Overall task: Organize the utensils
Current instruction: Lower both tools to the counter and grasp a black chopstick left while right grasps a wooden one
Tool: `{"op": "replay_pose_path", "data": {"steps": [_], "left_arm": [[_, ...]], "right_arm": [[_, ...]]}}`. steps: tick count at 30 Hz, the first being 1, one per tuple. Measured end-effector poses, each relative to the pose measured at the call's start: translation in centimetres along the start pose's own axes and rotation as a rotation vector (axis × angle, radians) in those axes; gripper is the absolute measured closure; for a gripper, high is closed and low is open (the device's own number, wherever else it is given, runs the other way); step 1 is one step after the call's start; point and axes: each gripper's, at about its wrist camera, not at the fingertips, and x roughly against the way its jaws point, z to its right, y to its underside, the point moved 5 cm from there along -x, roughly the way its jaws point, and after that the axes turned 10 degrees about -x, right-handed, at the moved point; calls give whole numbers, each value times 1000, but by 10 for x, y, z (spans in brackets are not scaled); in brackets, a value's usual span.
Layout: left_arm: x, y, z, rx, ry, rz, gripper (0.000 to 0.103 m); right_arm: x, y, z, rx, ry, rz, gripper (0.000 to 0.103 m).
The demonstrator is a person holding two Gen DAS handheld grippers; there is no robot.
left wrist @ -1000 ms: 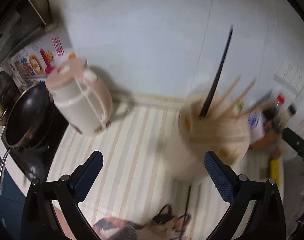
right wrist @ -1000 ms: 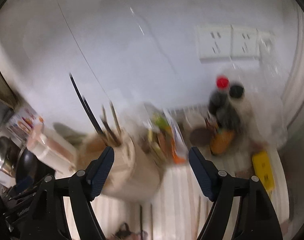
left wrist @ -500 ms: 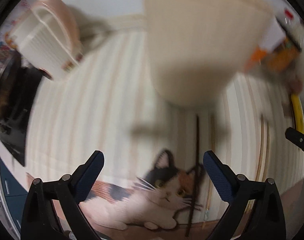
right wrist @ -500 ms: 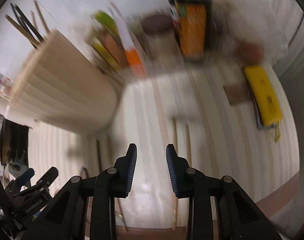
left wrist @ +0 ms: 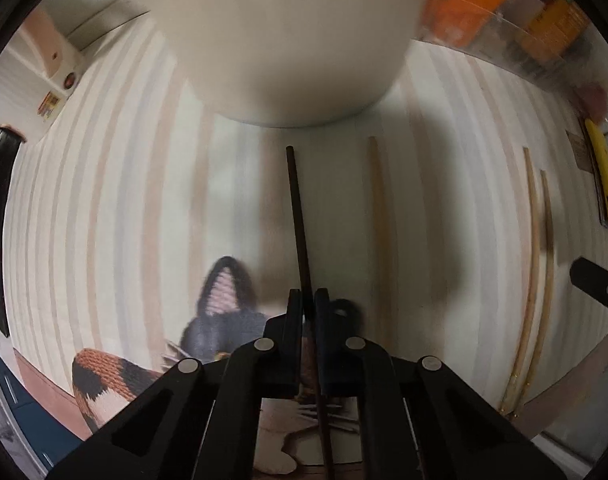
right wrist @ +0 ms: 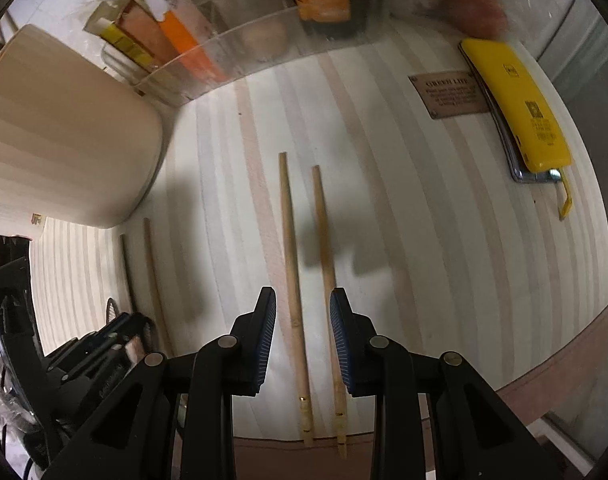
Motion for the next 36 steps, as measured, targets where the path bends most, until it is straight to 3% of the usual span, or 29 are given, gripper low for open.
{"op": "replay_pose_path", "data": {"steps": [5, 9, 15, 21, 25, 26, 27, 32, 36], "left_arm": [[3, 14, -41, 64, -59, -8, 100], [4, 33, -73, 121, -127, -24, 100], [5, 49, -107, 205, -195, -36, 100], [4, 53, -124, 238, -174, -27, 100], [-1, 59, -129, 239, -165, -23, 100], [-1, 58, -126, 237, -162, -23, 100], [0, 58, -124, 233, -151, -22, 100], [1, 55, -107, 198, -71, -13, 100], [0, 50, -87, 155, -8, -12, 100]], "right_arm": [[-4, 3, -13, 16, -43, -26, 73], [-16, 19, -49, 71, -84, -63, 73], [-41, 44, -108, 190, -22, -80, 73], [-67, 66, -142, 309, 106, -93, 73], [-73, 75, -156, 407, 203, -55, 75], [-74, 77, -158, 414, 203, -49, 81], [-73, 78, -158, 426, 215, -47, 95], [-69, 76, -142, 447, 263, -61, 96], [-66, 80, -126, 459, 246, -117, 96]]}}
